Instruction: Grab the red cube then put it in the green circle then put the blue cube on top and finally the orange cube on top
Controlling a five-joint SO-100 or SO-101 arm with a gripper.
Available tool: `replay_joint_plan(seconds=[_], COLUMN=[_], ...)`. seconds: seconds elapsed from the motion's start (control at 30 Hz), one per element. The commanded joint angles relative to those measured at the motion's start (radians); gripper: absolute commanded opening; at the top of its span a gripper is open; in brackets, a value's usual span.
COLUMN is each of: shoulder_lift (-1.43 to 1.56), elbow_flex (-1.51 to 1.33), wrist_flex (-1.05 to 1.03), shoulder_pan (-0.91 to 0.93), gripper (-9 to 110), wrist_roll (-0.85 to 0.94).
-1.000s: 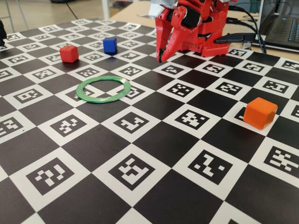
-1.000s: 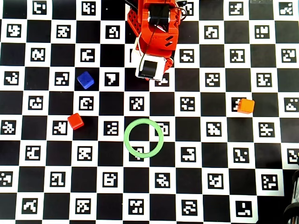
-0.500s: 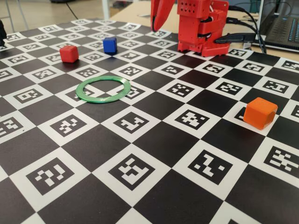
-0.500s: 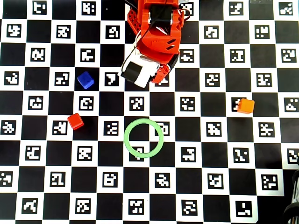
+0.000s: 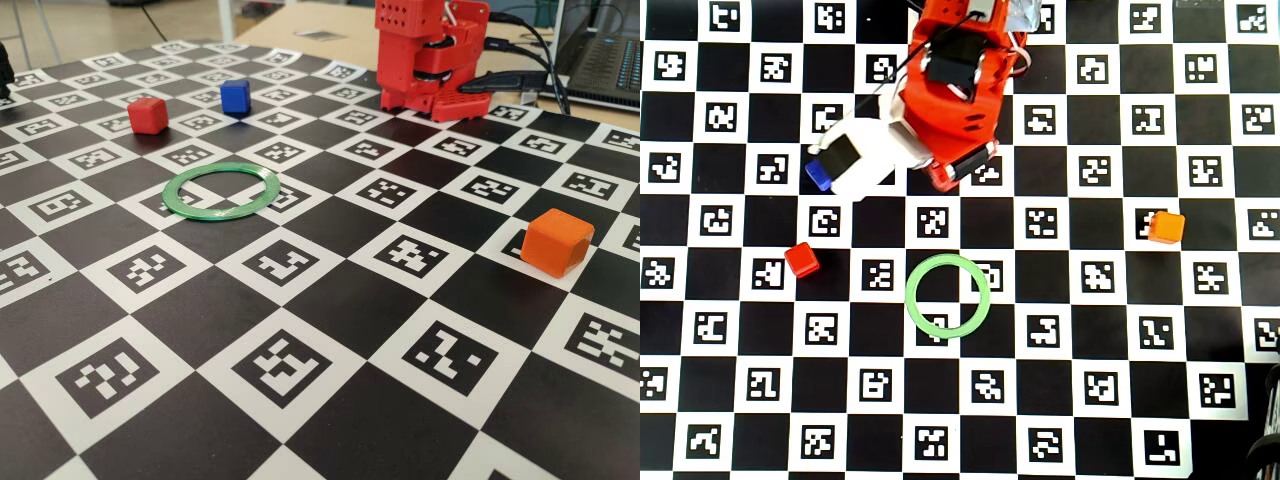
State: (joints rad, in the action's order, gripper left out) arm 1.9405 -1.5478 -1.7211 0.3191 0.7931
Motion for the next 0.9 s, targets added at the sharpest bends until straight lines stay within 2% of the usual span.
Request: replay_joint_plan(seconds=[0.0,0.3,0.6,0.87], shoulder_lift=[-0.040,-0.253,-0.430,-0.600], elbow_flex=[0.140,0.344,0.523,0.661], wrist_flex=[-0.035,-0.081,-0.120,-0.109], shoulder_pan=[0.041,0.146,0.272,0.388], gripper=[8,17,35,42], wrist_roll=[-0.034,-0.094,-0.072,-0.035])
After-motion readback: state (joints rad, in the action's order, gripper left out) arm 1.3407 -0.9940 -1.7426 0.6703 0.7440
